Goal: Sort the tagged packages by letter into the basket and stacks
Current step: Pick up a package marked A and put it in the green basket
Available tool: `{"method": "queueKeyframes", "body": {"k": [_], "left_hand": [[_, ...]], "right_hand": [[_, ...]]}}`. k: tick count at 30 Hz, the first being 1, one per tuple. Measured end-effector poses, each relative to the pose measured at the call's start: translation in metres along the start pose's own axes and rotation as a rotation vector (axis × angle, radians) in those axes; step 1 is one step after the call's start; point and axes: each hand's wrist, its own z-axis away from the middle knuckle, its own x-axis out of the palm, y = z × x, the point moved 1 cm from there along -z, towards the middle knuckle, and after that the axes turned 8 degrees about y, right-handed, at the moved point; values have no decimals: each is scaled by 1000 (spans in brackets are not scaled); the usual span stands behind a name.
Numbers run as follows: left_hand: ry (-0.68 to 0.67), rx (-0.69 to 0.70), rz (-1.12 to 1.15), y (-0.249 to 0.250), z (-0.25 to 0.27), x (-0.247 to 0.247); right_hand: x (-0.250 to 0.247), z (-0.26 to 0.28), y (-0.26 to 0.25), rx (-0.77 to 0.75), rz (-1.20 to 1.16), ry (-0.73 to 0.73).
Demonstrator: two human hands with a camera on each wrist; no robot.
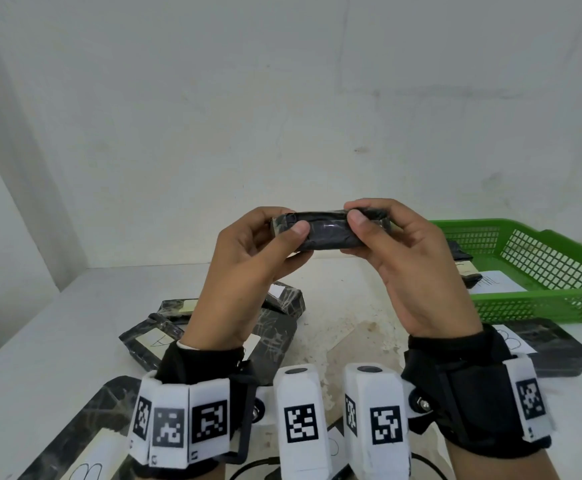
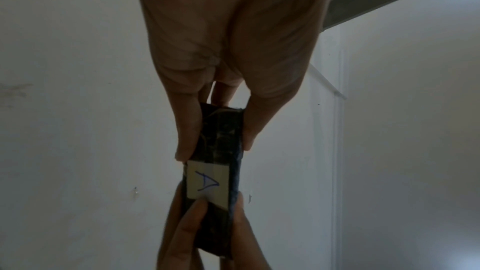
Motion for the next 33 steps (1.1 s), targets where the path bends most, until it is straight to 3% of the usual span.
{"method": "queueKeyframes", "body": {"k": [8, 15, 21, 28, 33], "left_hand": [[24, 1, -19, 3, 0, -3], [49, 13, -104, 2, 2, 1], [151, 51, -131, -3, -1, -3], [79, -15, -74, -3, -2, -5], [79, -8, -67, 0, -4, -10]], "right_hand": [[4, 2, -2, 41, -35, -37], [2, 0, 5, 4, 27, 17], [5, 1, 7, 87, -29, -71], [4, 1, 12, -24, 80, 2], [4, 1, 4, 70, 18, -75]]}}
